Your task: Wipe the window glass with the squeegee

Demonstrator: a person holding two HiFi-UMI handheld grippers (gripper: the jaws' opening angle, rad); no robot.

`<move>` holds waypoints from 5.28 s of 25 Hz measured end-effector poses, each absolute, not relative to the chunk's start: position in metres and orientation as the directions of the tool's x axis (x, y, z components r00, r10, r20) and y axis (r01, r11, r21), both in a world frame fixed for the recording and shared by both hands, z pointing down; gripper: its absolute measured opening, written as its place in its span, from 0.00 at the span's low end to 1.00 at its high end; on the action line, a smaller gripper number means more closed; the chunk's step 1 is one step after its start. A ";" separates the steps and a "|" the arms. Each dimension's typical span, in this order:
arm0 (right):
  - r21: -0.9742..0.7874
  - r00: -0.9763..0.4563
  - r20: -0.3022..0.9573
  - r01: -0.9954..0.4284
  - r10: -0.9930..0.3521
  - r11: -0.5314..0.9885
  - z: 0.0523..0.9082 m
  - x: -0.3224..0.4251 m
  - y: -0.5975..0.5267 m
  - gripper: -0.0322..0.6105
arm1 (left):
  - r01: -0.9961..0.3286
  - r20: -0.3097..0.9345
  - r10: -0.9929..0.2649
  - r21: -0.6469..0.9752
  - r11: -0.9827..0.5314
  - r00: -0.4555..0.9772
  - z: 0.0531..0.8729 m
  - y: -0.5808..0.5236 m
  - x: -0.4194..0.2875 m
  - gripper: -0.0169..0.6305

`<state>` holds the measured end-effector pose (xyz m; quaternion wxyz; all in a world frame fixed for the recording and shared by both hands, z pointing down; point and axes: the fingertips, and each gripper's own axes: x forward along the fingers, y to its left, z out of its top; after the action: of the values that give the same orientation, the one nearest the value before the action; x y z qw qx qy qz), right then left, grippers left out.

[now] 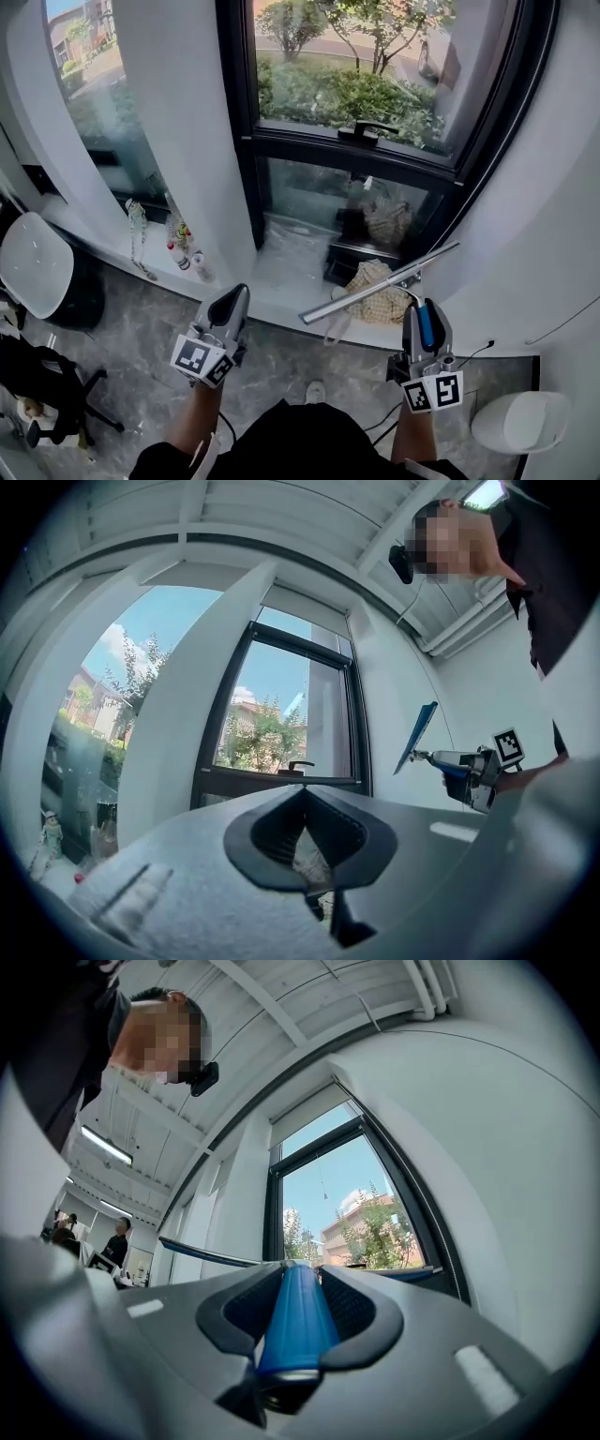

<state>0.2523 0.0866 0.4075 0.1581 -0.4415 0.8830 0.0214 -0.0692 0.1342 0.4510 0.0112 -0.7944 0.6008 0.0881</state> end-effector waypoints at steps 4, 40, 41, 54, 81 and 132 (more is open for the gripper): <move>-0.077 -0.576 -0.303 -0.779 -0.759 0.622 0.401 0.252 0.049 0.26 | -0.959 -0.149 -0.954 0.074 -0.274 0.261 0.448 0.098 -0.066 0.02; 0.012 -0.356 -0.351 -0.927 -0.866 0.376 0.364 0.157 -0.129 0.26 | -0.837 -0.252 -0.810 -0.005 -0.547 0.530 0.404 -0.162 -0.130 0.02; 0.011 -0.353 -0.354 -0.928 -0.866 0.374 0.362 0.158 -0.131 0.26 | -0.836 -0.249 -0.809 -0.006 -0.548 0.532 0.405 -0.166 -0.128 0.02; -0.014 -0.318 -0.424 -0.934 -0.848 0.357 0.322 0.189 -0.176 0.26 | -0.820 -0.286 -0.779 -0.046 -0.571 0.558 0.383 -0.205 -0.085 0.02; 0.108 -0.085 -0.724 -0.994 -0.684 0.010 0.180 0.167 -0.262 0.26 | -0.742 -0.338 -0.672 -0.147 -0.654 0.659 0.350 -0.234 -0.056 0.02; 0.005 0.032 -0.868 -0.997 -0.496 -0.073 0.038 0.163 -0.367 0.26 | -0.701 -0.288 -0.645 -0.172 -0.692 0.707 0.352 -0.259 -0.048 0.02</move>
<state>0.1629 -0.3666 0.0384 0.3398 -0.6329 0.5897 0.3689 -0.0483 -0.2590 0.3524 0.1357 -0.9139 0.3683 0.1030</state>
